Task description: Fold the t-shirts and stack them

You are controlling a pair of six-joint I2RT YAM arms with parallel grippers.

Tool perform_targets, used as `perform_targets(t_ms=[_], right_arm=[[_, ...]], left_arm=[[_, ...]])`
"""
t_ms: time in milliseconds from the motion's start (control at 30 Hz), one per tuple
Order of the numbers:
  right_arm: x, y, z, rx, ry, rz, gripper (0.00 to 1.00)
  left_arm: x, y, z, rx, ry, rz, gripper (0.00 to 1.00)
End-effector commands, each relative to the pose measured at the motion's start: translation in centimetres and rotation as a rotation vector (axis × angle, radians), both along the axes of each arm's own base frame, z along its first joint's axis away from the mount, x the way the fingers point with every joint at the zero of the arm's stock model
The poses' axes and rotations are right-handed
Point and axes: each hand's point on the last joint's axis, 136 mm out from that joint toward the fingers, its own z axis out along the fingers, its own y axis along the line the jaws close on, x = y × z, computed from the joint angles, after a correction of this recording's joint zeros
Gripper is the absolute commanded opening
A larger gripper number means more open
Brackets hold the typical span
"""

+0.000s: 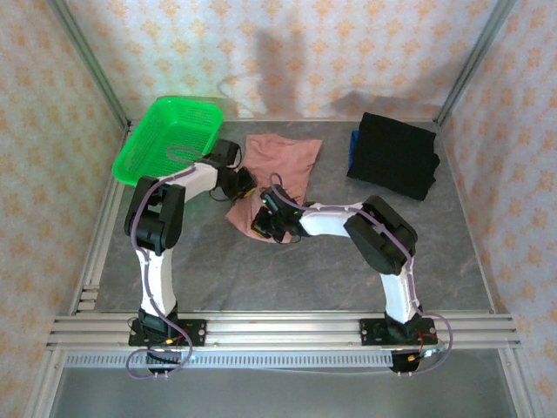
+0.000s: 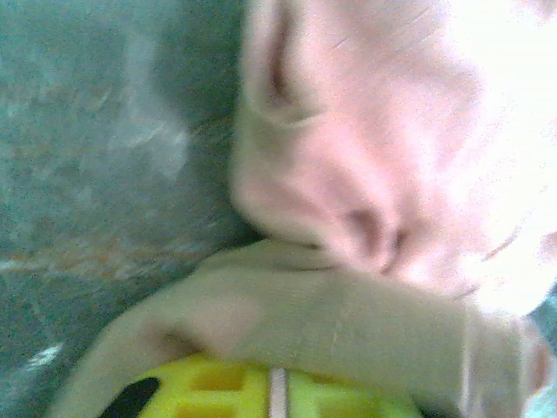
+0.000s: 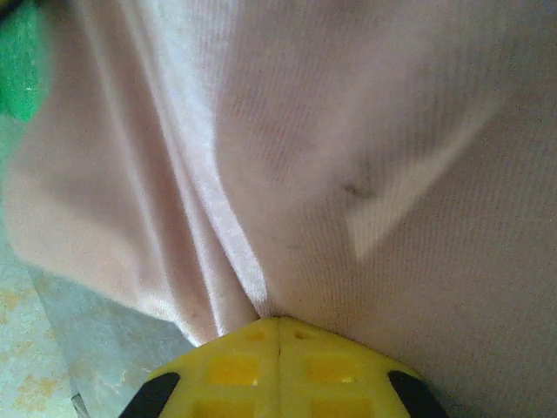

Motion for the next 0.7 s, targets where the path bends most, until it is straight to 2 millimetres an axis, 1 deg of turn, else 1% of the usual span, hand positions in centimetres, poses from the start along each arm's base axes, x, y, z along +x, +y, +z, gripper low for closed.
perform_targets(t_ms=[0, 33, 67, 100, 133, 167, 233, 333, 433, 500, 567, 633, 667], right_arm=[[-3.8, -2.0, -4.7, -0.128, 0.133, 0.021, 0.05], [-3.8, -2.0, -4.7, -0.127, 0.131, 0.023, 0.05], [-3.8, -2.0, -4.7, -0.128, 0.132, 0.023, 0.05], [-3.8, -1.9, -4.7, -0.125, 0.132, 0.023, 0.05], [-3.9, -2.0, -4.7, -0.126, 0.134, 0.025, 0.05], [-3.9, -1.9, -4.7, -0.125, 0.133, 0.025, 0.05], [-3.9, -1.9, -4.7, -0.124, 0.133, 0.023, 0.05], [-3.9, -1.9, -4.6, -0.114, 0.132, 0.019, 0.05], [-4.0, -2.0, -4.4, -0.115, 0.131, 0.018, 0.05], [-4.1, -2.2, -4.4, -0.122, 0.134, 0.018, 0.05], [-4.0, -2.3, -4.3, -0.128, 0.135, 0.015, 0.05], [-3.6, -2.7, -3.6, -0.137, 0.105, -0.004, 0.05], [-3.1, -2.8, -2.9, -0.133, 0.082, -0.012, 0.06]], left_arm=[[2.8, 0.4, 6.6, -0.002, -0.163, 0.019, 0.22], [2.5, 0.2, 7.4, -0.008, -0.167, 0.004, 0.28], [1.8, 0.2, 8.3, -0.001, -0.167, -0.015, 0.36], [1.0, 0.3, 8.3, 0.009, -0.149, -0.025, 0.43], [0.2, 0.4, 9.5, 0.006, -0.162, -0.032, 0.49], [-1.0, 0.5, 9.5, -0.001, -0.154, -0.040, 0.54], [-3.1, 0.8, 8.8, 0.001, -0.123, -0.048, 0.59], [-6.3, 1.7, 7.3, 0.027, -0.074, -0.057, 0.60], [-8.5, 2.3, 6.0, 0.031, -0.049, -0.049, 0.61], [-9.4, 2.7, 5.1, 0.040, -0.024, -0.041, 0.61], [-10.2, 2.9, 4.1, 0.049, 0.004, -0.037, 0.57], [-10.6, 3.3, 3.3, 0.062, 0.020, -0.025, 0.53], [-10.7, 3.3, 3.1, 0.063, 0.021, -0.021, 0.51]])
